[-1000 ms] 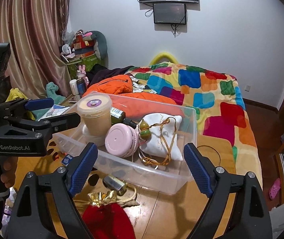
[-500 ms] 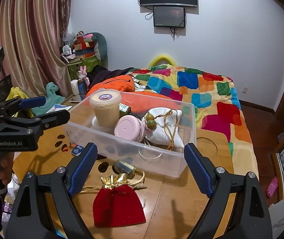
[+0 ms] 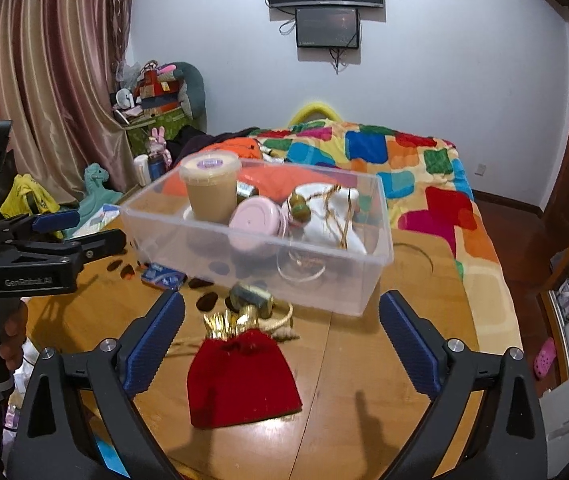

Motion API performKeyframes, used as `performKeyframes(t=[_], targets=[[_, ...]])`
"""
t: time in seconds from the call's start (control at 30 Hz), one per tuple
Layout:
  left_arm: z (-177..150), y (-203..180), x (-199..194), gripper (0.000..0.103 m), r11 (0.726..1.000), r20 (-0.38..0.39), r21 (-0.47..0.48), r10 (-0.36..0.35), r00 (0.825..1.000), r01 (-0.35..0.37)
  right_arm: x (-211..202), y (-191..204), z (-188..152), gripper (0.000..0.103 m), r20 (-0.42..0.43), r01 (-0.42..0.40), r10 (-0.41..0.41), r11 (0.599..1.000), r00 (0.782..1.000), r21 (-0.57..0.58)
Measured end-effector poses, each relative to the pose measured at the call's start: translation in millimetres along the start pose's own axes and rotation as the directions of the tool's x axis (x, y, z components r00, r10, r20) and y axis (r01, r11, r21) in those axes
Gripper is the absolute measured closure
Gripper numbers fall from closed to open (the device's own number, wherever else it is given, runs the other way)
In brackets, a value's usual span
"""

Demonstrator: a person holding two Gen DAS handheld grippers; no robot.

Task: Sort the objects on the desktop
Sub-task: 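Grasp the red velvet pouch with the right tool while the left tool grasps the blue Max box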

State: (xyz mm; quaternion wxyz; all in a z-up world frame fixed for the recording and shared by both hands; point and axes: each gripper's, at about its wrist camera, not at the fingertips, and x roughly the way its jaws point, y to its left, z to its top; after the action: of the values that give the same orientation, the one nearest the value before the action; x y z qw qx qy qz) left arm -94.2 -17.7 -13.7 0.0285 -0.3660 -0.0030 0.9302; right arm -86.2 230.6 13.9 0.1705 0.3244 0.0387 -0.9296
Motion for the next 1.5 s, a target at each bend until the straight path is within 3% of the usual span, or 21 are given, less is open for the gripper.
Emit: performKeyframes(t=[0.27,0.47,0.6,0.8,0.9,1.0,1.13,1.3,1.5], targets=[[-17.9,-10.3,24.9,0.003,1.0,-0.061,0.0,-0.006,0.998,0.006,15.3,10.4,-24.4,0.006,-0.059,-0.012,0.01,0.999,0.998,-0.036],[-24.1,-16.1,41.7,0.003,1.0,-0.123,-0.018,-0.02,0.992,0.018,28.9,14.9,-36.2,0.006,-0.101,-0.067,0.062,0.997,0.993,-0.039],[-26.2,-22.8,51.8,0.003,0.999,-0.148,0.01,0.037,0.988,-0.036,38.1,19.5,-38.7,0.006,-0.125,-0.082,0.077,0.996,0.989,-0.038],[-23.0,-21.5,62.8,0.003,1.0,-0.197,-0.017,0.006,0.98,-0.009,46.8,25.5,-42.5,0.007,-0.141,-0.089,0.08,0.994,0.987,-0.056],[-21.0,-23.2,66.8,0.003,1.0,-0.208,0.0,0.024,0.978,-0.025,48.6,26.2,-43.7,0.009,-0.143,-0.093,0.085,0.994,0.986,-0.055],[-22.2,-26.2,67.4,0.007,0.999,-0.209,0.022,0.051,0.977,-0.047,51.0,25.6,-44.8,0.017,-0.15,-0.101,0.092,0.993,0.984,-0.052],[-20.6,-29.2,70.0,0.014,1.0,-0.213,0.017,0.018,0.977,-0.014,53.8,27.0,-47.1,0.028,-0.148,-0.094,0.084,0.993,0.985,-0.067],[-21.2,-27.6,70.0,0.016,1.0,-0.209,-0.01,0.005,0.978,-0.008,52.4,28.7,-48.0,0.034,-0.137,-0.107,0.096,0.991,0.986,-0.075],[-21.5,-25.0,64.4,0.033,1.0,-0.193,-0.019,0.016,0.981,-0.02,49.2,28.4,-47.7,0.041,-0.13,-0.125,0.114,0.989,0.985,-0.073]])
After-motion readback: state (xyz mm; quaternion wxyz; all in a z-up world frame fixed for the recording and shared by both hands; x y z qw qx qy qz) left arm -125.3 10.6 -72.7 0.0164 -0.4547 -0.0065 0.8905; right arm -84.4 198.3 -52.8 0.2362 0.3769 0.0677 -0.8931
